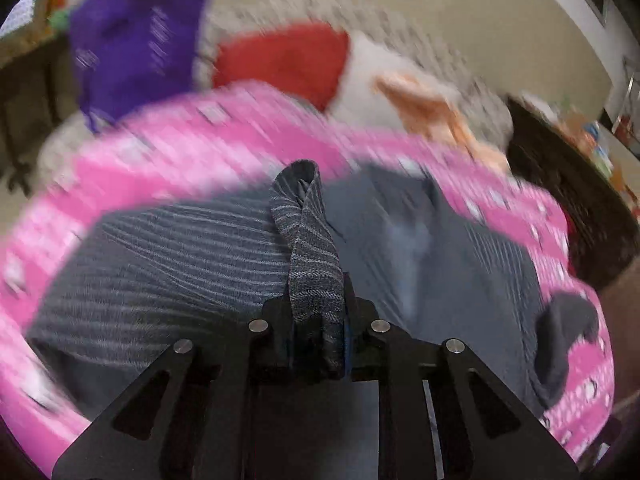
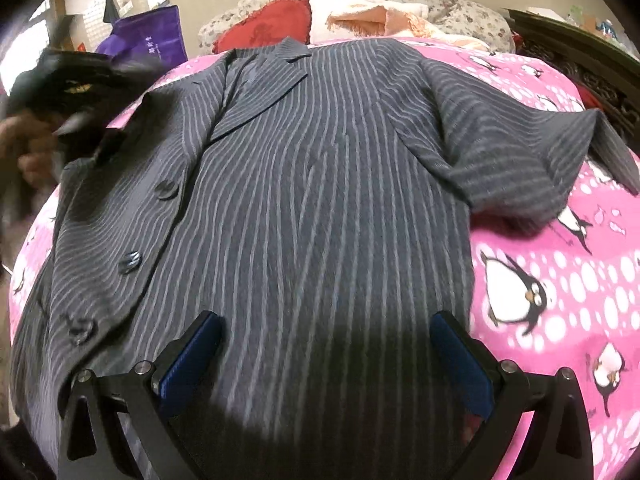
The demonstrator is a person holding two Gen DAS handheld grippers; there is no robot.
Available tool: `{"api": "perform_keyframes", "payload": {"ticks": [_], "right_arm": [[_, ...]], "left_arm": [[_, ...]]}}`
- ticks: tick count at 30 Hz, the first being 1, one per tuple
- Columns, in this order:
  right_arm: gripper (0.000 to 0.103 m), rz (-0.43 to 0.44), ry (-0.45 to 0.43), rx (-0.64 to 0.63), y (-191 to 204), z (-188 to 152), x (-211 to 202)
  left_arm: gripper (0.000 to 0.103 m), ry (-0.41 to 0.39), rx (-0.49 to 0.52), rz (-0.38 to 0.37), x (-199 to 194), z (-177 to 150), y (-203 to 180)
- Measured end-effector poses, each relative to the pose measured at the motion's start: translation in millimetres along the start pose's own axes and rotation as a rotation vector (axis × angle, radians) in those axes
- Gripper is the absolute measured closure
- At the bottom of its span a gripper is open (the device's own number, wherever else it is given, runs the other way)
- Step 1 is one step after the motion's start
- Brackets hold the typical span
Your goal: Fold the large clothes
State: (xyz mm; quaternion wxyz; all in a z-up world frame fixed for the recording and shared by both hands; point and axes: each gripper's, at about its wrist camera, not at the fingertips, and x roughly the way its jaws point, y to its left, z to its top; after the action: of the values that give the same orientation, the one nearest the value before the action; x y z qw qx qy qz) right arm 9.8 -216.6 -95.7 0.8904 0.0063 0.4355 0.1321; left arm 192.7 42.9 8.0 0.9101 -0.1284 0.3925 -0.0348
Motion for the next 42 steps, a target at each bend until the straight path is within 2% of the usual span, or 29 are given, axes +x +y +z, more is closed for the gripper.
{"api": "perform_keyframes", "payload": {"ticks": [1, 4, 7, 9, 12, 15, 16, 18, 21, 23, 26, 28, 31, 32, 34, 38, 42], "right_arm": [[0.0, 0.004, -0.003, -0.001, -0.6, -1.2, -0.5], [0.0, 0.003, -0.001, -0.006, 0.9, -1.1, 0.3], [0.0, -0.008, 0.028, -0.015, 2.7, 6.2, 0.2], [0.0, -0.027, 0.004, -0.02, 3.1, 18.5, -6.6], [0.0, 0.009, -0.065, -0.015, 8.6, 52.5, -14.2], [0.0, 0.112, -0.106, 0.02, 22.5, 90.2, -8.7], [0.002, 0.148, -0.118, 0.019, 29.7, 99.4, -5.3], [0.01, 0.219, -0.135, -0.02, 52.8, 117.1, 6.4], [0.032, 0.326, -0.079, -0.079, 84.2, 128.2, 37.4], [0.043, 0.329, -0.044, -0.081, 93.9, 130.5, 57.4], [0.048, 0.33, -0.012, -0.045, 92.5, 132.5, 85.7], [0.049, 0.365, -0.021, -0.022, 91.0, 136.9, 91.2], [0.058, 0.408, -0.025, -0.003, 92.4, 147.8, 98.9], [0.065, 0.415, -0.024, -0.002, 92.6, 151.5, 100.8], [0.072, 0.44, -0.031, -0.011, 92.4, 155.4, 99.1], [0.076, 0.471, -0.076, -0.023, 92.9, 160.8, 90.5], [0.076, 0.463, -0.1, -0.02, 93.5, 157.4, 87.2]], "left_arm": [[0.081, 0.031, 0.006, -0.017, 10.9, -11.1, -9.1], [0.078, 0.129, 0.048, -0.094, 29.3, -43.7, -34.9], [0.07, 0.124, 0.114, -0.103, 10.7, -56.8, -38.0], [0.068, 0.098, 0.146, -0.092, -6.8, -63.4, -29.7], [0.038, 0.019, 0.193, -0.009, -31.0, -79.8, -6.3], [0.037, -0.027, 0.206, 0.101, -41.0, -107.3, 21.7], [0.037, -0.029, 0.194, 0.107, -39.6, -113.2, 30.1], [0.038, -0.019, 0.126, 0.098, -40.0, -124.3, 48.0], [0.04, -0.024, 0.034, 0.107, -41.3, -126.2, 64.6], [0.044, 0.002, 0.013, 0.113, -33.5, -125.3, 66.7], [0.045, 0.015, 0.022, 0.146, -27.4, -123.8, 63.3], [0.045, 0.018, 0.038, 0.173, -30.6, -127.8, 60.9], [0.045, 0.021, 0.042, 0.19, -30.2, -129.0, 60.5], [0.044, 0.02, 0.04, 0.189, -29.8, -128.3, 61.0], [0.045, 0.02, 0.038, 0.186, -30.1, -127.9, 62.2], [0.045, 0.02, 0.041, 0.192, -29.4, -128.5, 62.4], [0.044, 0.021, 0.049, 0.203, -29.6, -128.4, 62.2]]}}
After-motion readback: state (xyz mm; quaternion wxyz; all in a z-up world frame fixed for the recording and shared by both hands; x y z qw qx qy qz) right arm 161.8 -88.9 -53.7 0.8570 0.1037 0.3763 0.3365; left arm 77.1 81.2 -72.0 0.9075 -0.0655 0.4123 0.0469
